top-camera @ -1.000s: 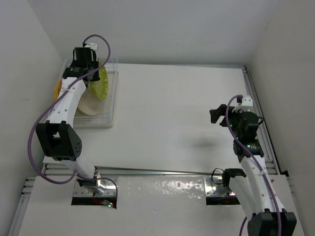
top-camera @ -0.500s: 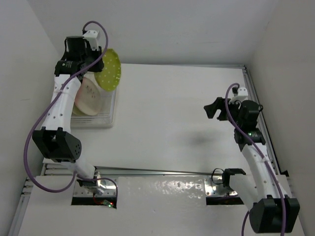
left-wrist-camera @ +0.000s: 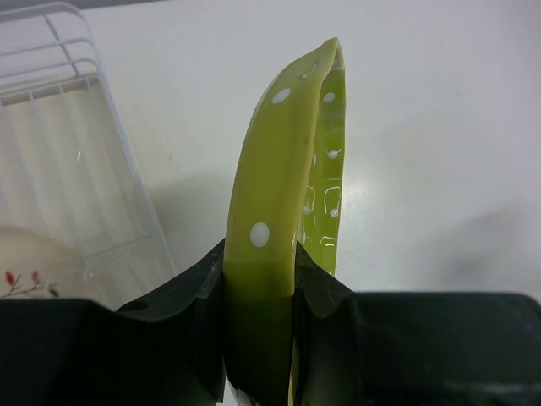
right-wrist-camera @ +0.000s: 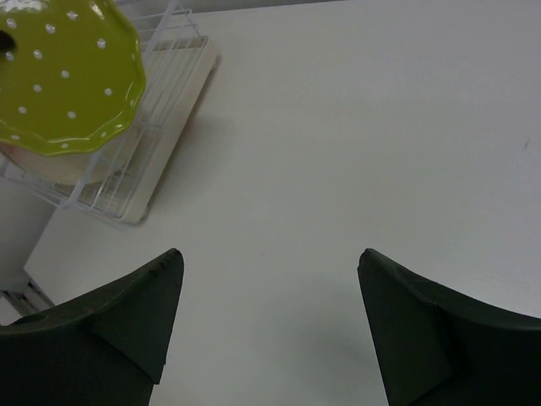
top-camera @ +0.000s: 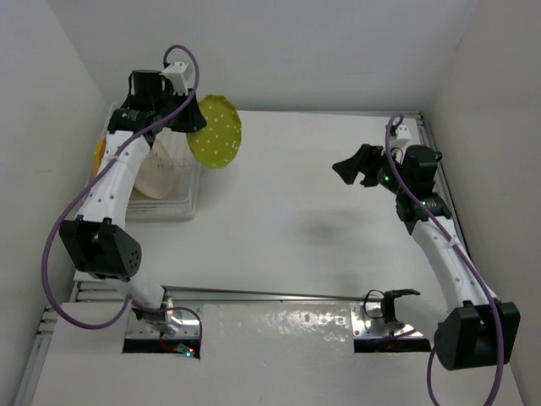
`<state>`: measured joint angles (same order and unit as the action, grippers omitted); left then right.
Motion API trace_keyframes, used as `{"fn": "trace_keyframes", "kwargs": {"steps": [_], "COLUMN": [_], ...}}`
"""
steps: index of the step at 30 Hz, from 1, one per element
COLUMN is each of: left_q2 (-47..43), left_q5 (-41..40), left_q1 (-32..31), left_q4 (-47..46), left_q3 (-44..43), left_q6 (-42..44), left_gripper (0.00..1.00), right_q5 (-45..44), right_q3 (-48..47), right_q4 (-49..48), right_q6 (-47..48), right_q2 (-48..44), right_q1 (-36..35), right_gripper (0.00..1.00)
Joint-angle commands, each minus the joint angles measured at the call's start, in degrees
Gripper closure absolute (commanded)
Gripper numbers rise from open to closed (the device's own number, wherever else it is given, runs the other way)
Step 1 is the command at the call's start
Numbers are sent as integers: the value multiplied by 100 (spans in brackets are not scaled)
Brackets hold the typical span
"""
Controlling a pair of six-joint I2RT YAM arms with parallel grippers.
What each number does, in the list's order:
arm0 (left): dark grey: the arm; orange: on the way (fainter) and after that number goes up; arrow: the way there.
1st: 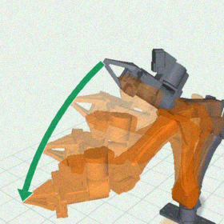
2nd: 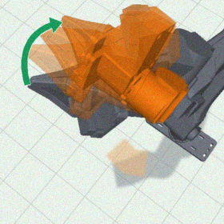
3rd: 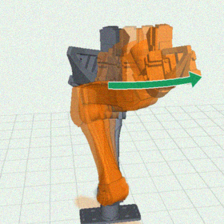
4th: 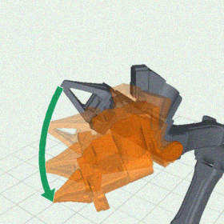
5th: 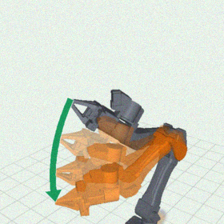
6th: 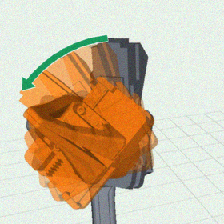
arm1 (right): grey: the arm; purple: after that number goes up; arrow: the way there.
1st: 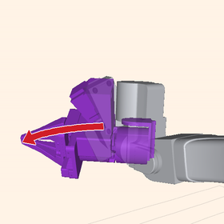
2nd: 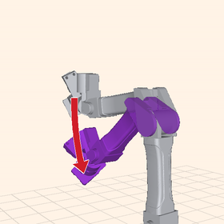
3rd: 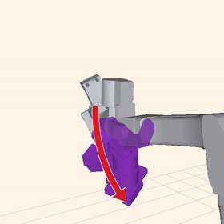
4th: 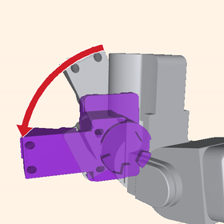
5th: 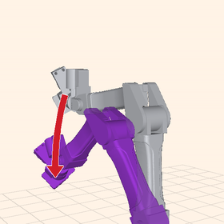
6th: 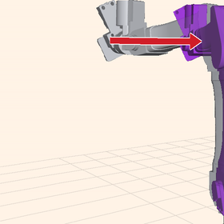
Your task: Unload the plates from the dish rack
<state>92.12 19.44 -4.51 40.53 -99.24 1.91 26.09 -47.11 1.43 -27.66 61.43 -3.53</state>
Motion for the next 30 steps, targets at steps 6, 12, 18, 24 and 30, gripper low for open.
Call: {"fn": "trace_keyframes", "kwargs": {"steps": [6,12,18,24,30], "left_q2": [973,2213,3215,4067,4490], "left_q5": [-71,-195,-168,-616,-775], "left_q1": [-550,-647,-718,-718,-683], "left_q4": [-2372,-3409,-4501,-4835,-5099], "left_q3": [-517,-1105,-1668,-1774,-1686], "left_q6": [-1754,-2704,-3371,-4311,-5032], "left_gripper": [100,100,100,100,100], "right_q5": [-209,-376,-543,-710,-763], "right_q3": [510,756,739,476,238], "right_q4": [-618,-671,-548,-381,-214], "right_q6": [-626,-934,-1013,-987,-855], "right_q2": [-149,-184,-70,202,483], "right_q1": [-25,-25,-34,-95,-192], "right_gripper": [18,20,20,21,21]}}
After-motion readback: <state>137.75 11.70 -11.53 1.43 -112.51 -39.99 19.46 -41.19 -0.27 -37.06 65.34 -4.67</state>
